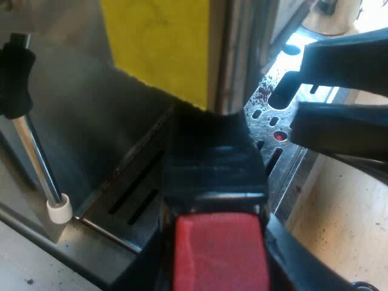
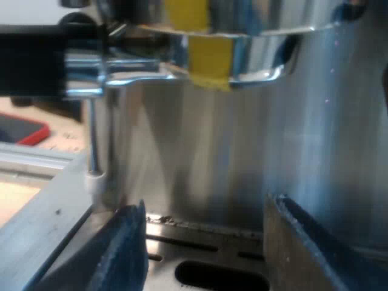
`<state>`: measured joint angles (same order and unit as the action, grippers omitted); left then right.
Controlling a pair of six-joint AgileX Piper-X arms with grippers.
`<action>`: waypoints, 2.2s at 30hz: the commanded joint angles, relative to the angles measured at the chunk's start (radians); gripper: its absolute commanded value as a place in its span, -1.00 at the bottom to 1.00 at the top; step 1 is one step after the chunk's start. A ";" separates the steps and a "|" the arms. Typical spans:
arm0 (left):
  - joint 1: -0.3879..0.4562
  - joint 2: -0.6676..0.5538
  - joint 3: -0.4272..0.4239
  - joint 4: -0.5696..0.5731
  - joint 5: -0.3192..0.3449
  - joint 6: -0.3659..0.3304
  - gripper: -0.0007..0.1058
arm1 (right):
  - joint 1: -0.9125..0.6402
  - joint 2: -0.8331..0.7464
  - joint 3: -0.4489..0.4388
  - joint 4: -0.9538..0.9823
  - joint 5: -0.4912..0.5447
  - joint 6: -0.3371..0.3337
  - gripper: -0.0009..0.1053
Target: Put the handle in the coffee machine
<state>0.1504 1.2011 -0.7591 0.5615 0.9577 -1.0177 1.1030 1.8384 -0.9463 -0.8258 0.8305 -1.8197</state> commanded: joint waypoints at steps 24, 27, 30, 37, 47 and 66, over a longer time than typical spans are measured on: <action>0.007 -0.031 -0.026 -0.040 0.234 0.013 -0.98 | -0.125 0.211 -0.197 -0.206 -0.049 -0.071 -0.30; 0.007 -0.031 -0.026 -0.040 0.232 0.013 -0.98 | -0.126 0.211 -0.207 -0.211 -0.049 -0.080 -0.30; 0.007 -0.031 -0.026 -0.040 0.230 0.013 -0.98 | -0.126 0.211 -0.221 -0.213 -0.049 -0.098 -0.30; 0.007 -0.031 -0.026 -0.040 0.230 0.013 -0.98 | -0.126 0.211 -0.260 -0.218 -0.079 -0.110 -0.53; 0.007 -0.031 -0.026 -0.027 0.194 0.022 -0.98 | -0.126 0.211 -0.264 -0.303 -0.072 -0.127 -0.63; 0.043 -0.031 -0.026 0.101 -0.012 0.119 0.28 | -0.123 0.201 -0.264 -0.411 -0.023 -0.205 -0.63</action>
<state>0.1874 1.1833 -0.7730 0.6702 0.9491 -0.9049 0.9809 2.0805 -1.1876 -1.1333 0.8118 -2.0125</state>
